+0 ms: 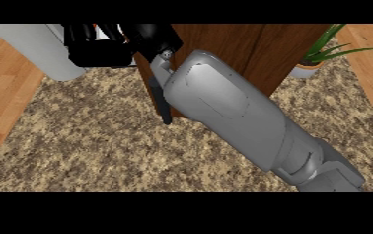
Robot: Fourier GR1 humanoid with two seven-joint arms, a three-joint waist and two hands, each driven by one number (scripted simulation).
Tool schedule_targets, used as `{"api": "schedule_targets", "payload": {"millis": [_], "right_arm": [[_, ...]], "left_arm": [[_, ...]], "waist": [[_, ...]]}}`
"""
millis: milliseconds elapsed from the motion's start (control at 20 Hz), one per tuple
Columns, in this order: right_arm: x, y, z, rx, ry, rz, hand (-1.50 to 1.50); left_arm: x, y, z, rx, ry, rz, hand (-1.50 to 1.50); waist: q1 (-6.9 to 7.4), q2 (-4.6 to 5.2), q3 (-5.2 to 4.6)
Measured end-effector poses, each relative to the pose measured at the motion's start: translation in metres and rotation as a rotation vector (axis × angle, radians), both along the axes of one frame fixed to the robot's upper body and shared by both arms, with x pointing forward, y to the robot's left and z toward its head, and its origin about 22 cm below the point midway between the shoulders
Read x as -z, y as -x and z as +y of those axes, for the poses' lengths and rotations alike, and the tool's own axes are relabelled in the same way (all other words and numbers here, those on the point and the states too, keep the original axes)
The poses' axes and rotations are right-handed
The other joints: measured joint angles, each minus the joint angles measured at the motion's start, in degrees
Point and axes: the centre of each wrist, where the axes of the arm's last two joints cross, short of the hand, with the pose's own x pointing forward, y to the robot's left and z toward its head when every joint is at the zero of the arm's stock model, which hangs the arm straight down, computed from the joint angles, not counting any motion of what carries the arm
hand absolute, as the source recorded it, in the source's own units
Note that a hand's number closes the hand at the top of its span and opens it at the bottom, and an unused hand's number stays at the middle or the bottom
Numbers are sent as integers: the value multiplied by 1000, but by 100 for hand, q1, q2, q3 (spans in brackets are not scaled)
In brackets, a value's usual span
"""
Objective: Pick up the wine, place it into the cabinet and close the cabinet
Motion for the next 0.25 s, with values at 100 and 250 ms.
{"api": "schedule_targets", "payload": {"millis": [100,250], "right_arm": [[3,-1,-2,-5,8,-22,150],[6,-3,-4,-11,5,-48,150]], "left_arm": [[-1,0,0,-6,-3,1,150],[-1,0,-2,-3,-3,4,150]], "waist": [[8,-16,-18],[26,-25,-34]]}}
